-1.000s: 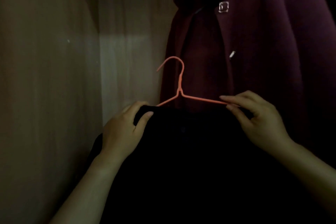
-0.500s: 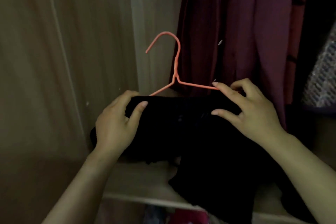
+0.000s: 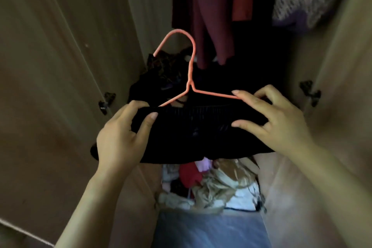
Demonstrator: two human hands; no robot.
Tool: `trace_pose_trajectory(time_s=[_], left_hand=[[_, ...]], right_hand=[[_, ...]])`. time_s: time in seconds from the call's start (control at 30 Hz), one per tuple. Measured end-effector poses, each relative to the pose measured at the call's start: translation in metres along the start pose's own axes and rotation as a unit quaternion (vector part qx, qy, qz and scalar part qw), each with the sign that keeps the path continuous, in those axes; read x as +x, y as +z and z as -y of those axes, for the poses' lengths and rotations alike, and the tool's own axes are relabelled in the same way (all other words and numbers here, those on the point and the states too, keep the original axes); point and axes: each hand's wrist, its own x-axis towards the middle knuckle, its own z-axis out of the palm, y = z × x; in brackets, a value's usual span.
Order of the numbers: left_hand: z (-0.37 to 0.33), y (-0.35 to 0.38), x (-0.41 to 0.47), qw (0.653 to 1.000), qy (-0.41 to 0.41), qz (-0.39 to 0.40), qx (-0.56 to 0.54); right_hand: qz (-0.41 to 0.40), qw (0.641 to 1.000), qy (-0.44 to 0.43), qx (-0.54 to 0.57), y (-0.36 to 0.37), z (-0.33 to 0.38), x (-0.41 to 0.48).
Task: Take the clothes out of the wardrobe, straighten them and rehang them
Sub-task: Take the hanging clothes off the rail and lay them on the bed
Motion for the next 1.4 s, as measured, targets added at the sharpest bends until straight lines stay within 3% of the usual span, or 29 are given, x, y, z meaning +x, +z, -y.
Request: trace_pose_trajectory(time_s=[0.3,0.6,0.7,0.87,1.2,1.4], left_hand=[[-0.010,-0.015,-0.105,0.987,0.065,0.131,-0.062],[-0.039,-0.049,-0.199,0.943,0.150,0.240,-0.174],[-0.071,-0.049,-0.232,0.906,0.195,0.300,-0.223],[-0.127,-0.051,-0.301,0.816,0.231,0.415,-0.329],[-0.312,-0.099,-0.437,0.628,0.302,0.541,-0.471],[-0.463,-0.132,-0.512,0.610,0.356,0.479,-0.521]], right_hand=[[0.062,0.981,0.170,-0.070,-0.045,0.077,-0.162],[0.026,0.937,0.290,-0.194,-0.122,0.199,-0.305],[0.029,0.905,0.358,-0.228,-0.158,0.245,-0.362],[0.016,0.830,0.475,-0.293,-0.213,0.319,-0.441],[-0.073,0.676,0.603,-0.417,-0.365,0.424,-0.566],[-0.122,0.632,0.588,-0.490,-0.485,0.438,-0.642]])
